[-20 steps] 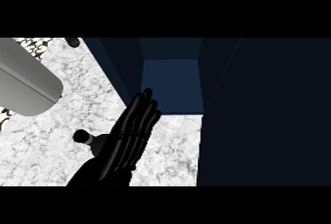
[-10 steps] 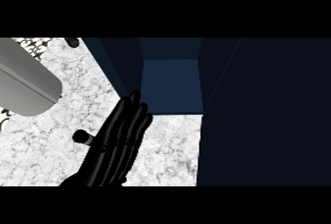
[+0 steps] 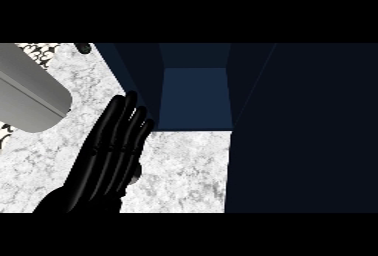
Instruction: Pick up the wine, place it into the cabinet and close the cabinet
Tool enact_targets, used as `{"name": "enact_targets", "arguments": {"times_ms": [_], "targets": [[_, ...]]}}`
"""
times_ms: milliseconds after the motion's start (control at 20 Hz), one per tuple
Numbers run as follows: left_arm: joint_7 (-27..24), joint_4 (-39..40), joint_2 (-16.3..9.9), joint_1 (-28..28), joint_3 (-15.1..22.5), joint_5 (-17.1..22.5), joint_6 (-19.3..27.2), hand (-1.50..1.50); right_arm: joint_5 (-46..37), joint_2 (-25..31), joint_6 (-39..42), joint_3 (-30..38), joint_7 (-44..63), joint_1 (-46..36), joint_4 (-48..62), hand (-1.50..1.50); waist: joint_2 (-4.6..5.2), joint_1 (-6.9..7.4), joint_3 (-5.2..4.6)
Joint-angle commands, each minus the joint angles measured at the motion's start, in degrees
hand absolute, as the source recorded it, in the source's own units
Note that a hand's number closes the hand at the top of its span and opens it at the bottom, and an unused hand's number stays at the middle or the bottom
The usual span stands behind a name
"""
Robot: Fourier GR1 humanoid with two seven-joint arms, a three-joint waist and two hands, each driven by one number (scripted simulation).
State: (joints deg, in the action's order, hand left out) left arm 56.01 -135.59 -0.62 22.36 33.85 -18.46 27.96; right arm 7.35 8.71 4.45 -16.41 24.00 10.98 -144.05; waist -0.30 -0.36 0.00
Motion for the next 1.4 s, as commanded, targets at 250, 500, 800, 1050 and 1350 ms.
{"name": "enact_targets", "arguments": {"times_ms": [250, 500, 800, 1050, 1350], "targets": [[5.28, -6.98, -3.92, -1.14, -8.8, 1.87, -4.4, -1.5, 1.67, 0.52, -2.06, -0.98, 6.73, 1.86, -12.78, -1.5, 0.01, 0.19, -0.05], [1.47, -5.91, -6.91, -2.53, -15.08, 5.6, -6.26, -1.5, -2.17, 0.05, -1.77, -5.97, 3.73, 6.56, -14.68, -1.5, -0.13, -0.52, -0.08], [-1.09, -7.38, -9.28, -7.4, -17.42, 8.06, -8.73, -1.5, 2.5, 1.78, -1.65, -0.48, 5.39, 2.95, -12.71, -1.5, 0.09, 0.08, -0.04], [-6.26, -1.9, -9.74, -8.48, -23.97, 15.18, -10.37, -1.5, -1.63, 0.94, -4.19, -6.38, 8.99, 2.63, -15.84, -1.5, 0.09, -0.53, -0.1], [-15.6, 0.51, -11.36, -17.99, -32.41, 25.76, -16.64, -1.5, 3.65, 1.83, -2.69, 0.75, 4.79, 0.84, -11.25, -1.5, 0.3, -0.08, -0.09]]}}
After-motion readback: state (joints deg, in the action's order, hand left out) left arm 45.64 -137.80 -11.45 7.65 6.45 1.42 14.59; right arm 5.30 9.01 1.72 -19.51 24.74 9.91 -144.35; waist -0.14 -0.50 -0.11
